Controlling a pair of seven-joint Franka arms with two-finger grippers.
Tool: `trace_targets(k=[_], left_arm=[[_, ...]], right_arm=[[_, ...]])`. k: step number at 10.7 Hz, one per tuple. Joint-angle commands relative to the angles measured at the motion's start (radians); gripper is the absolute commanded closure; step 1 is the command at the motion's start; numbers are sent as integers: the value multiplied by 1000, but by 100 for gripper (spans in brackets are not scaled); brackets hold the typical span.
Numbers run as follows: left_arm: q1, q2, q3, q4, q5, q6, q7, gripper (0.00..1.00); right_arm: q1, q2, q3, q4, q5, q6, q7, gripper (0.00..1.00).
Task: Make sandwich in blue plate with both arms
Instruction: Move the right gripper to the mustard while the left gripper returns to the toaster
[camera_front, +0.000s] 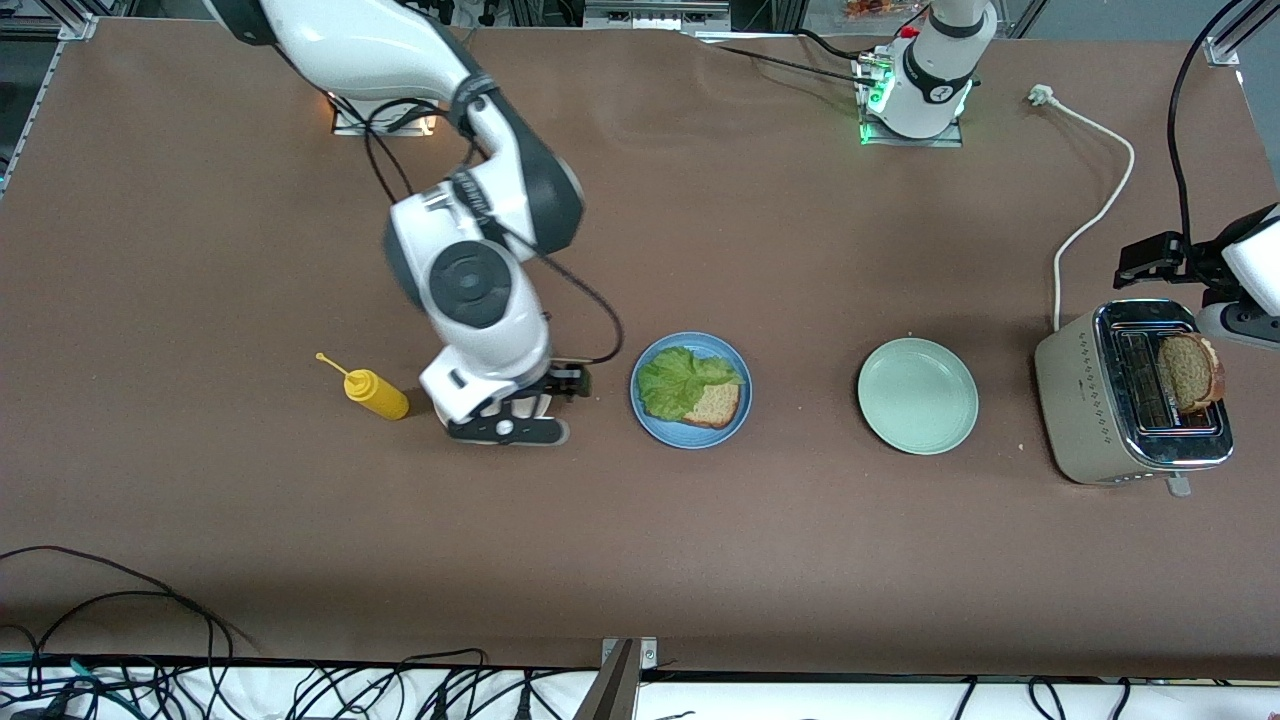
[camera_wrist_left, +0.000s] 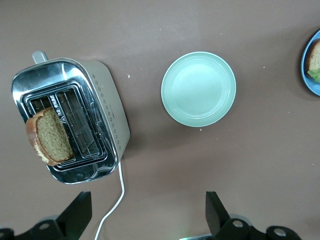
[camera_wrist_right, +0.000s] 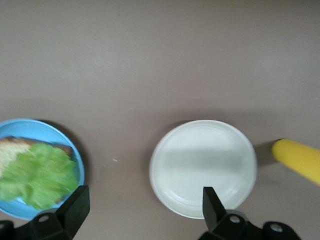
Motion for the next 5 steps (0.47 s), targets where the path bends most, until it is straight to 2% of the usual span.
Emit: trace_targets(k=[1,5], left_arm=[[15,-11,2,-9,-9,-2,9,0],[57,11,3,-3,-3,11,14,0]], right_arm=[[-98,-205,48,-286,39,7,-244,0],[-279,-373,125,-498,39,27,-542,0]])
